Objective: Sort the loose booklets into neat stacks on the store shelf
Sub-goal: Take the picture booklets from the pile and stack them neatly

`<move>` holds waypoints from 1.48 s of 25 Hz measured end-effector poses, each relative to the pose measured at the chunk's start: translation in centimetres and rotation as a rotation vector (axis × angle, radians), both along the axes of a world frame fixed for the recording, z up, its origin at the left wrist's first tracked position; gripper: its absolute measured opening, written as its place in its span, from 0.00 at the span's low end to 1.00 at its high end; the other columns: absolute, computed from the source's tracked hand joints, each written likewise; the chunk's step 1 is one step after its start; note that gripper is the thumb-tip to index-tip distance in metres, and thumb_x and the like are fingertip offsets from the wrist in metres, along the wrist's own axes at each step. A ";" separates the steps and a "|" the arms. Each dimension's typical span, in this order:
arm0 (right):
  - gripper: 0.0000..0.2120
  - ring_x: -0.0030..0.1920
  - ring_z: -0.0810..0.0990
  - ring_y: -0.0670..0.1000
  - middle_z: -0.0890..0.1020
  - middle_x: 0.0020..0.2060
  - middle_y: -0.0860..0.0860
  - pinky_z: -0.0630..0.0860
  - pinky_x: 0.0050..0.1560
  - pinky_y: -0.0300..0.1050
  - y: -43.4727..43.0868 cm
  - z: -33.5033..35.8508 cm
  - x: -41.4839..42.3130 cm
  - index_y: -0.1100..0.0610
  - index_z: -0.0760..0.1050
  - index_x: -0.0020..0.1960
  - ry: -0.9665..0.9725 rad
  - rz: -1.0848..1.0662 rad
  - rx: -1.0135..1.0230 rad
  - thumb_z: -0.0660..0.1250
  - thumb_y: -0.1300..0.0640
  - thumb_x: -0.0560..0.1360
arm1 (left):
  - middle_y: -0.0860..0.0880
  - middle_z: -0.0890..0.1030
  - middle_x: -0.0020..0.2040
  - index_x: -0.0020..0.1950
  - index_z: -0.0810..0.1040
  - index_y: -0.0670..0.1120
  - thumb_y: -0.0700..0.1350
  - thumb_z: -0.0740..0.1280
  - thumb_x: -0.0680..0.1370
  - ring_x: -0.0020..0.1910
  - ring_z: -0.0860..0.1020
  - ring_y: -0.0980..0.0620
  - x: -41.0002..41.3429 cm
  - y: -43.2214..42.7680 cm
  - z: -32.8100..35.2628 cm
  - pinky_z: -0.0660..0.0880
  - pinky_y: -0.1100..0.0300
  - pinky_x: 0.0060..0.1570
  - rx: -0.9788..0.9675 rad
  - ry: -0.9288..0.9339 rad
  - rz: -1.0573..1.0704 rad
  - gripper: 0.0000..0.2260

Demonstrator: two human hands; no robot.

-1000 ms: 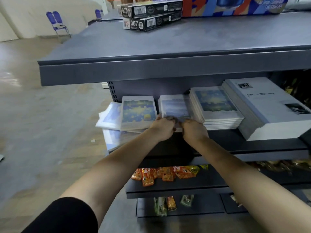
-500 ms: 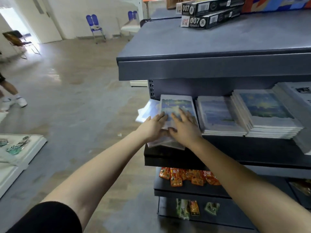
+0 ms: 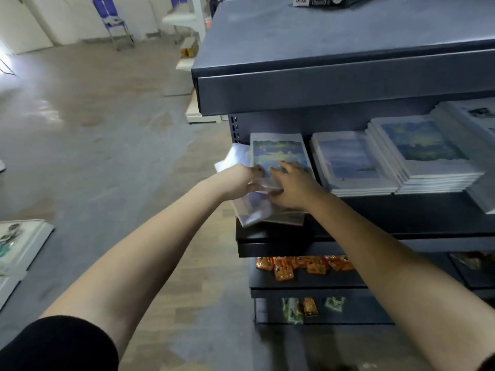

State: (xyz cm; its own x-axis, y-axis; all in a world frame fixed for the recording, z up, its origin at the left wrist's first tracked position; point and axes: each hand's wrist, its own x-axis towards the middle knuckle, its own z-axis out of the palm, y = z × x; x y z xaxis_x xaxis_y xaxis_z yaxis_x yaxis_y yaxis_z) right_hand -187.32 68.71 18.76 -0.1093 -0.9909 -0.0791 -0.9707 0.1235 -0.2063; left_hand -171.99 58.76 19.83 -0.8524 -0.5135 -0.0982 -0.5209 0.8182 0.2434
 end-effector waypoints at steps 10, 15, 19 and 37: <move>0.10 0.56 0.77 0.57 0.82 0.53 0.56 0.66 0.61 0.48 2.7 -2.0 2.2 0.61 0.79 0.54 -0.087 0.047 -0.475 0.64 0.59 0.75 | 0.47 0.74 0.24 0.35 0.76 0.43 0.54 0.71 0.71 0.19 0.72 0.47 0.8 3.9 -0.9 0.60 0.67 0.23 -0.616 0.205 0.005 0.15; 0.13 0.63 0.72 0.53 0.81 0.55 0.54 0.63 0.69 0.48 4.3 -1.5 -1.1 0.60 0.80 0.55 -0.514 0.168 -0.433 0.69 0.65 0.72 | 0.47 0.81 0.54 0.55 0.78 0.43 0.59 0.69 0.69 0.55 0.79 0.44 3.8 2.9 -0.6 0.77 0.55 0.46 -0.572 0.186 -0.144 0.23; 0.14 0.69 0.65 0.51 0.72 0.65 0.49 0.58 0.70 0.36 5.8 -0.8 -4.1 0.55 0.80 0.55 -0.575 0.224 -0.338 0.70 0.65 0.71 | 0.45 0.81 0.55 0.54 0.78 0.43 0.39 0.67 0.69 0.52 0.79 0.42 6.1 3.0 -1.5 0.80 0.50 0.44 -0.472 0.194 0.003 0.14; 0.21 0.75 0.56 0.59 0.67 0.70 0.59 0.54 0.72 0.43 5.2 -2.4 -4.9 0.55 0.77 0.61 -0.447 0.145 -0.302 0.59 0.73 0.75 | 0.48 0.79 0.61 0.66 0.75 0.52 0.62 0.67 0.72 0.57 0.78 0.46 1.7 13.0 0.7 0.75 0.57 0.47 -0.388 -0.034 0.156 0.26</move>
